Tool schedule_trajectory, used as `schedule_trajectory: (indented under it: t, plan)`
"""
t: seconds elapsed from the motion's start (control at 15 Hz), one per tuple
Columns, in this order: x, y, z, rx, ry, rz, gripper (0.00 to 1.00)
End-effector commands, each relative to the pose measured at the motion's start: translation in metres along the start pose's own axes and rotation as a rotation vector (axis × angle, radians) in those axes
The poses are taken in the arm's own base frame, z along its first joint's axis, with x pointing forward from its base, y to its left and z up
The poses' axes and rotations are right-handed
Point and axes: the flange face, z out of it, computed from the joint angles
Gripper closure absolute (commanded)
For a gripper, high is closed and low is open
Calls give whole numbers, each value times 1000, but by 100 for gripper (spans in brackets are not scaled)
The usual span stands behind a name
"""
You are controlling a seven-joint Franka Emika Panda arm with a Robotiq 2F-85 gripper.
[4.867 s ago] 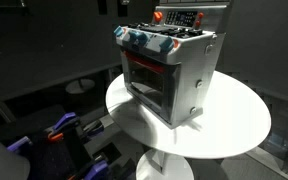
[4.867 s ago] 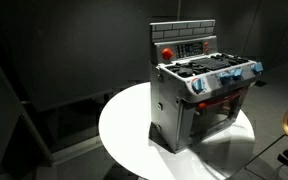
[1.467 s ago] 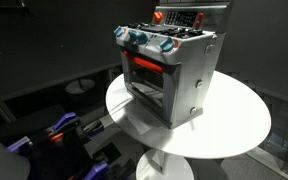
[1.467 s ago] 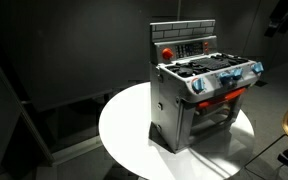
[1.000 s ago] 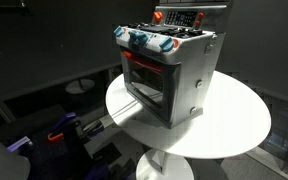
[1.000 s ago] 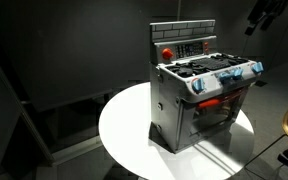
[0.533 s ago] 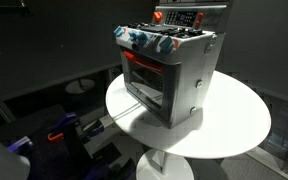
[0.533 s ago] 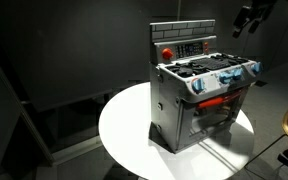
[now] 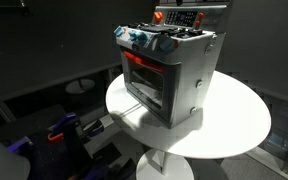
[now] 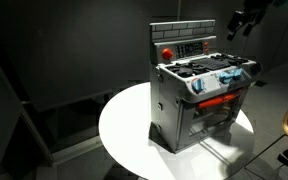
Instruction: Press the top orange button on the microwave controlling panel of the stove
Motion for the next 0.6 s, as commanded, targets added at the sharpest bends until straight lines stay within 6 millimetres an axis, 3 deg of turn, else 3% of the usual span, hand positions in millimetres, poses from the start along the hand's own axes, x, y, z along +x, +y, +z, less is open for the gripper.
schedule_trajectory:
  t: [0.0,0.53]
  plan:
    - [0,0,-1,0,0,-1,0]
    - [16,14,15,-98,91,-7,0]
